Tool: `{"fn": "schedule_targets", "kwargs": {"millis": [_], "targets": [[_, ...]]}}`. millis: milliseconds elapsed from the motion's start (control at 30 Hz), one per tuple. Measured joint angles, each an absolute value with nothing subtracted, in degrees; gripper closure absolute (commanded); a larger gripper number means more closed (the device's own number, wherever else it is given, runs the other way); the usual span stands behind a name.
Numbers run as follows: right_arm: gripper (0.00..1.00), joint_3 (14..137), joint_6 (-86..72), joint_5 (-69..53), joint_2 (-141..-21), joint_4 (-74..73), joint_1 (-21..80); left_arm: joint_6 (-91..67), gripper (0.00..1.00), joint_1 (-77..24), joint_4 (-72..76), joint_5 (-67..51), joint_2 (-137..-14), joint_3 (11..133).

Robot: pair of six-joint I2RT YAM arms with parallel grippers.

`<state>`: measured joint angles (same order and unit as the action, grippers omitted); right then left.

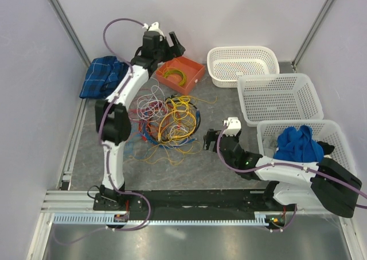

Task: Untangle the cables

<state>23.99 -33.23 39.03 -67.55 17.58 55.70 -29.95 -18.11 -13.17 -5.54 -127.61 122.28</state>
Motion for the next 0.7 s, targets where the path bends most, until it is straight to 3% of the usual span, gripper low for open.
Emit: {"fn": "schedule_targets", "kwargs": {"millis": [233,367,500,700], "targets": [[0.02,23.9,-33.5,37.8,-68.1,18.0,55.7,-30.0,0.0,-28.0,-11.6,9.0,-97.5,86.5],[0.02,23.2,-33.8,37.8,-67.6,18.8,55.7,-32.9,0.0,-33.2,-7.7,7.2,-85.1,67.9],[0.02,22.4,-33.9,38.9,-66.2,18.7,55.7,-36.6,0.0,-31.7,-6.0,7.4,-81.5,56.8],[0.02,21.0,-33.8,42.2,-62.1,18.4,55.7,-40.0,0.0,-34.7,-6.9,7.6,-81.6,50.3]]}}
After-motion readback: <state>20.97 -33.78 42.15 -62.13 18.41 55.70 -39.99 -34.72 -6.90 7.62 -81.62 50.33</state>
